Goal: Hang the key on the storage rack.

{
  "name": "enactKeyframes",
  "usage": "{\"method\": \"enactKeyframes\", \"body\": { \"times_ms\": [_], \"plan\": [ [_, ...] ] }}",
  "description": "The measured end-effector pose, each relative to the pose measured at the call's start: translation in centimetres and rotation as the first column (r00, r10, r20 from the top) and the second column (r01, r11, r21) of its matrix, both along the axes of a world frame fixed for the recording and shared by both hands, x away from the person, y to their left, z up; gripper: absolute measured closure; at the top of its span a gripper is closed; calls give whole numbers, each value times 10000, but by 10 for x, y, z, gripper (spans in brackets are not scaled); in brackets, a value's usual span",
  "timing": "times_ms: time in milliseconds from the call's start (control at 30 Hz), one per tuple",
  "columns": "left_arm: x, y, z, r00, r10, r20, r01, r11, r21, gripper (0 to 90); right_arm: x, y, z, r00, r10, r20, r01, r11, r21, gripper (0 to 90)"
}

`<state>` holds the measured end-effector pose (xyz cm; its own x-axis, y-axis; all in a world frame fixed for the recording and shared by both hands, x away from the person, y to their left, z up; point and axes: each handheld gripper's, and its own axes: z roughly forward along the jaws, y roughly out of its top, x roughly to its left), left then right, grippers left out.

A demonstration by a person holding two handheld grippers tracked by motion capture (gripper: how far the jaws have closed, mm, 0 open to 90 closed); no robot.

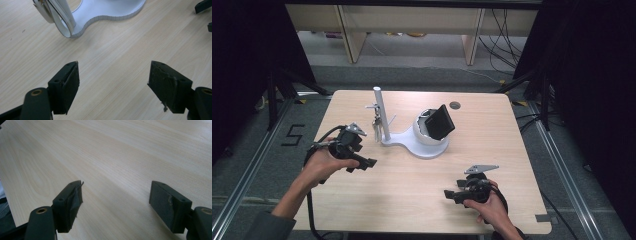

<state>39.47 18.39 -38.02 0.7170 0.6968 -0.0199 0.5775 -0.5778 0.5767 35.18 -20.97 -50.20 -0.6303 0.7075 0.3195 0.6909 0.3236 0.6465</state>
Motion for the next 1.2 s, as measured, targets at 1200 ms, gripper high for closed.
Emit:
{"method": "enactKeyframes", "body": {
  "times_ms": [1200],
  "plan": [
    [-63,-3,-73,9955,285,898,-125,9846,-1743,188,1,5,0,10000,86,47,-86,10000,-15,272]
  ]
}}
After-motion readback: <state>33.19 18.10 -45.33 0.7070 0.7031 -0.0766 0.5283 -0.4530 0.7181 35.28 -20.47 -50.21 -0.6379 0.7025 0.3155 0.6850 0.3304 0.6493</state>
